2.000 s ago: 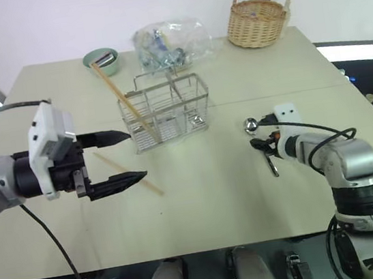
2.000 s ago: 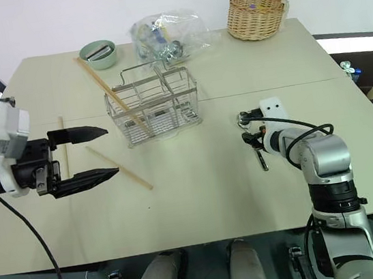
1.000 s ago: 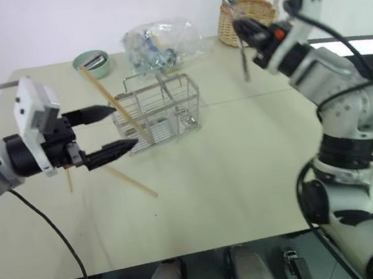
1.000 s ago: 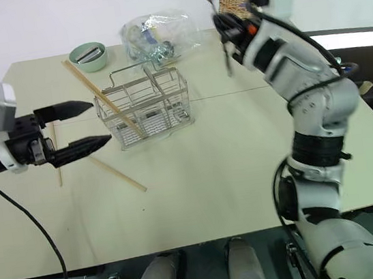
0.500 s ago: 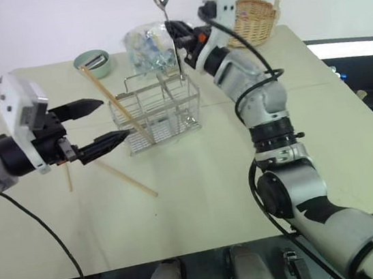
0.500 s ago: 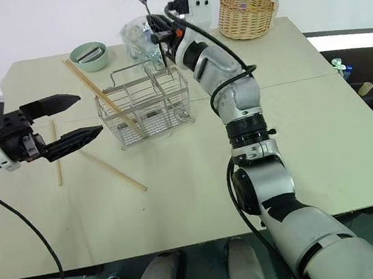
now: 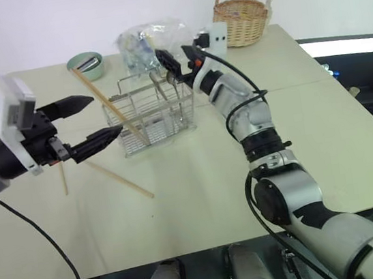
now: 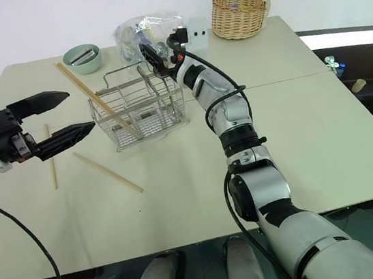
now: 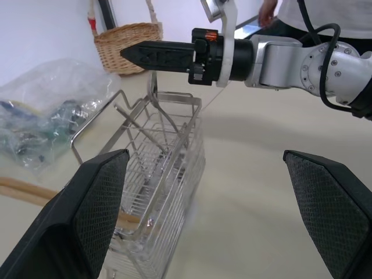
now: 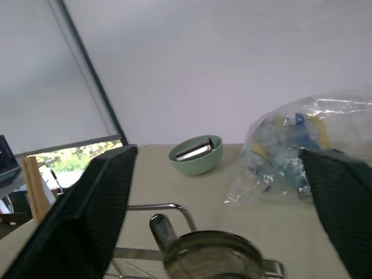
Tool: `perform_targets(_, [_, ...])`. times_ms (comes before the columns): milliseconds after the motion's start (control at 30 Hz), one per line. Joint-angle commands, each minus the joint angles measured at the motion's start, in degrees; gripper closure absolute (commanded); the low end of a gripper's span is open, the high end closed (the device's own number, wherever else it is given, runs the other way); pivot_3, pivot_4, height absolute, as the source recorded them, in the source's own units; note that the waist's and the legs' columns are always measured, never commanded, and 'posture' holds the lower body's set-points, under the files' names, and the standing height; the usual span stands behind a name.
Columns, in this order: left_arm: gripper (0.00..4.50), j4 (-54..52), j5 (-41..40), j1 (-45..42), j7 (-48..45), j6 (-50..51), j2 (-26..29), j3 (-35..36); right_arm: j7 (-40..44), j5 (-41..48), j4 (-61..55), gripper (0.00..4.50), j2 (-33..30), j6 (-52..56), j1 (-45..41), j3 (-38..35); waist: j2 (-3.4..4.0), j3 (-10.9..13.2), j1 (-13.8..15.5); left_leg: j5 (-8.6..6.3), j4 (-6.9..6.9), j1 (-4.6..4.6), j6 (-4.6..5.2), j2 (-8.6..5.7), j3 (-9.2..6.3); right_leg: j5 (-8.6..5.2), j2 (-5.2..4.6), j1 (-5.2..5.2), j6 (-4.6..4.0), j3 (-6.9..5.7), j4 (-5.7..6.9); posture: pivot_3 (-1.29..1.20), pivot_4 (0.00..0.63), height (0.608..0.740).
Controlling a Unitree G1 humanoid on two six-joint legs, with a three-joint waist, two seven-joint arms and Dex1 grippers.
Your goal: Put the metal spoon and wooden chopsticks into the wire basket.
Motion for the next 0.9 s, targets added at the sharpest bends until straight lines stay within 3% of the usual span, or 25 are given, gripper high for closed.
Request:
perform_targets(33, [0.00,1.0,1.0,-1.6,-0.5,-1.4,1.0,0.1,-0.2,1.1,-5.7,0.03,-1.8,1.3,-0.3,-1.2,0.00,0.0,0.0,0.00,0.01,0.01,0.00,0.00,0.00,0.00,0.00,-0.01,0.00,0.00,-0.01,0.00,0.150,0.688])
perform_targets(233, [0.00,4.1,3.2,-2.6,-1.6,-3.0,0.5,-1.3,6.6,5.6,-19.8,0.03,-10.5,11.9,0.6,-0.9,-0.11,-0.1,0.1,0.00,0.00,-0.04,0.00,-0.01,0.01,0.00,-0.01,0.06,0.00,0.00,-0.01,0.00,0.150,0.688])
perform_targets(400, [0.00,5.0,4.0,-3.5,-2.6,-3.2,0.9,-2.1,14.1,16.2,-31.6,0.03,-21.0,24.9,0.6,-4.5,-0.17,-0.1,0.1,0.00,0.00,-0.02,0.01,0.01,0.02,0.00,-0.01,0.11,0.01,0.00,-0.03,0.00,0.150,0.688])
perform_targets(600, [0.00,5.3,5.2,-5.0,-2.7,-3.3,0.9,-2.0,24.8,24.6,-38.4,0.03,-32.7,31.8,2.3,-6.7,-0.22,-0.1,0.2,-0.01,0.02,0.00,0.02,0.02,0.06,-0.01,-0.04,0.19,0.01,-0.01,-0.17,0.00,0.150,0.688])
perform_targets(767, [0.00,4.3,4.8,-6.1,-0.4,-2.5,0.8,0.2,33.0,28.8,-46.0,0.03,-39.8,34.6,12.5,-6.6,-0.31,-0.1,0.5,-0.01,0.01,0.00,0.02,0.04,0.07,-0.01,-0.07,0.23,0.02,-0.02,-0.24,0.00,0.150,0.688])
perform_targets(900, [0.00,3.5,5.8,-5.8,3.2,-2.1,0.6,2.4,35.1,28.2,-53.4,0.03,-41.4,32.7,22.9,-5.0,-0.31,-0.1,0.9,-0.02,0.02,-0.03,0.03,0.03,0.12,-0.01,-0.12,0.21,0.03,-0.01,-0.28,0.00,0.150,0.688])
